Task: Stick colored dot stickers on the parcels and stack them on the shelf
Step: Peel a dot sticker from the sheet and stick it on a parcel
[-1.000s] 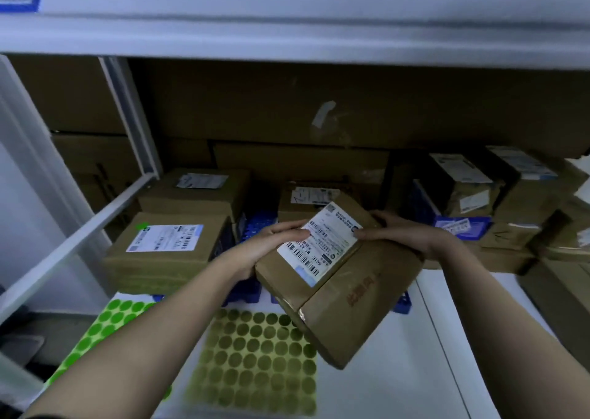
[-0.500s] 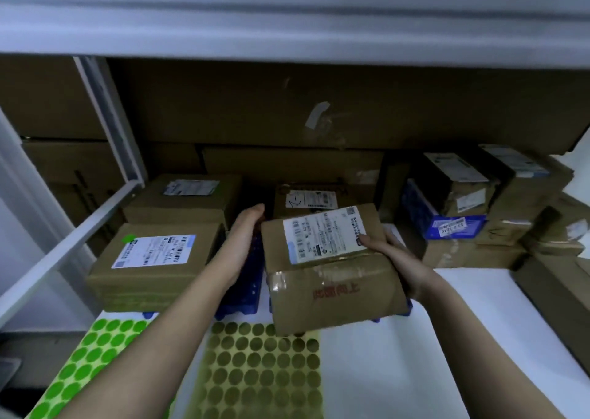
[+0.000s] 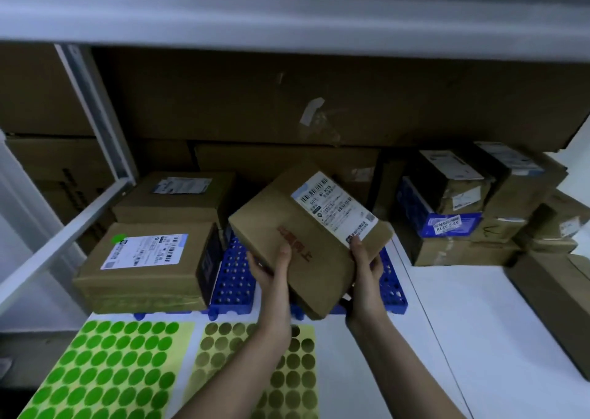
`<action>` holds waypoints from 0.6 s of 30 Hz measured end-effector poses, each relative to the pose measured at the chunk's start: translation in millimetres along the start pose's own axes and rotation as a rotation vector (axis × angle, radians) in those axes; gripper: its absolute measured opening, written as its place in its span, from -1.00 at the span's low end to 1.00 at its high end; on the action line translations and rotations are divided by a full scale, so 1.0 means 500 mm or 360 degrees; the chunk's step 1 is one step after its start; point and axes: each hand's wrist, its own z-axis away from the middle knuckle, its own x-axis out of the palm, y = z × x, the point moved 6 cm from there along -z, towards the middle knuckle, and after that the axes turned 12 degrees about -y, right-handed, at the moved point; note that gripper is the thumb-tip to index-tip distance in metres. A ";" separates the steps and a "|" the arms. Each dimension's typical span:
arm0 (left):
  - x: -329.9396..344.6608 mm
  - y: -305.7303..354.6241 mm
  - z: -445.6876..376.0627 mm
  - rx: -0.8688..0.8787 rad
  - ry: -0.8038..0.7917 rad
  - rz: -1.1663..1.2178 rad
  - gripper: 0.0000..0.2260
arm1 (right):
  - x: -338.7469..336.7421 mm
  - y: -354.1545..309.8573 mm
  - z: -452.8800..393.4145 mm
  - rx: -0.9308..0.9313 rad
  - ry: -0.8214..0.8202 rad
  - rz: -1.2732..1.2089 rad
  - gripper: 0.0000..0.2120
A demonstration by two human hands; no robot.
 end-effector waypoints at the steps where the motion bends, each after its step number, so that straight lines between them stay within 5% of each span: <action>1: 0.006 -0.001 0.002 0.0006 -0.0028 0.0027 -0.18 | 0.005 0.010 0.000 0.0005 0.0016 -0.0001 -0.07; 10: -0.017 0.075 -0.031 -0.0140 -0.0213 -0.0183 -0.41 | -0.046 -0.017 0.009 0.0133 0.0042 0.0144 -0.19; 18: 0.004 0.126 -0.032 -0.0473 -0.0502 -0.0410 -0.58 | -0.022 -0.103 0.015 0.0199 -0.0513 0.0182 -0.60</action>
